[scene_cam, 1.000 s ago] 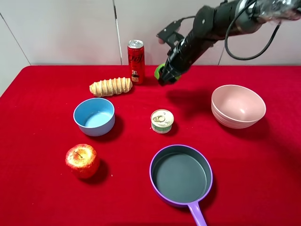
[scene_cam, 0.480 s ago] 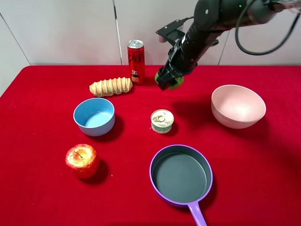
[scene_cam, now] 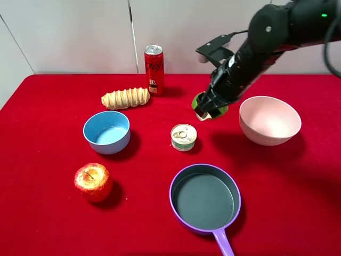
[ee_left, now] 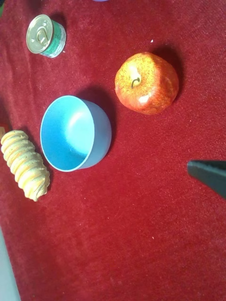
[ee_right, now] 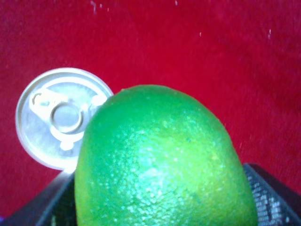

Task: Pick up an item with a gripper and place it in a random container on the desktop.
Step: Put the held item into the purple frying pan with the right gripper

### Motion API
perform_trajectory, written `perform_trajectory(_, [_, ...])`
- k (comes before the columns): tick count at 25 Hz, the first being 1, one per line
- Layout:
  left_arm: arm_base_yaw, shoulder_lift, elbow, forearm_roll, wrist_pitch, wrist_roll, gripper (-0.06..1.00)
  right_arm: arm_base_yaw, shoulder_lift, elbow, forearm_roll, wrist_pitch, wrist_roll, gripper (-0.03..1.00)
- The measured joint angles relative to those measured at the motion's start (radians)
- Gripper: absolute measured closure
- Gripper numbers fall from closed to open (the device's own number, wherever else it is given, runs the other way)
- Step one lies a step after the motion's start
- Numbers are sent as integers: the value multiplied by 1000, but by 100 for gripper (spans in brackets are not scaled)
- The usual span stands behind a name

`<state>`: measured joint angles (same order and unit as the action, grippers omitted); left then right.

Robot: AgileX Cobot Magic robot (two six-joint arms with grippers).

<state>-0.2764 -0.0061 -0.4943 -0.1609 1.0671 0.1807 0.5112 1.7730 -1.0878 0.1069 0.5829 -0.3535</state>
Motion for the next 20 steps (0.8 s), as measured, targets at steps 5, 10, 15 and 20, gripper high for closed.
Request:
perform_trajectory(5, [0, 0, 0, 0, 0, 0, -4, 22, -71, 88, -7, -3, 19, 47])
perform_trajectory(10, [0, 0, 0, 0, 0, 0, -4, 67, -139, 170, -9, -27, 65, 47])
perform_trajectory(15, [0, 0, 0, 0, 0, 0, -4, 110, -181, 244, -11, -45, 103, 47])
perform_trajectory(20, [0, 0, 0, 0, 0, 0, -4, 163, -198, 311, -8, -49, 145, 47])
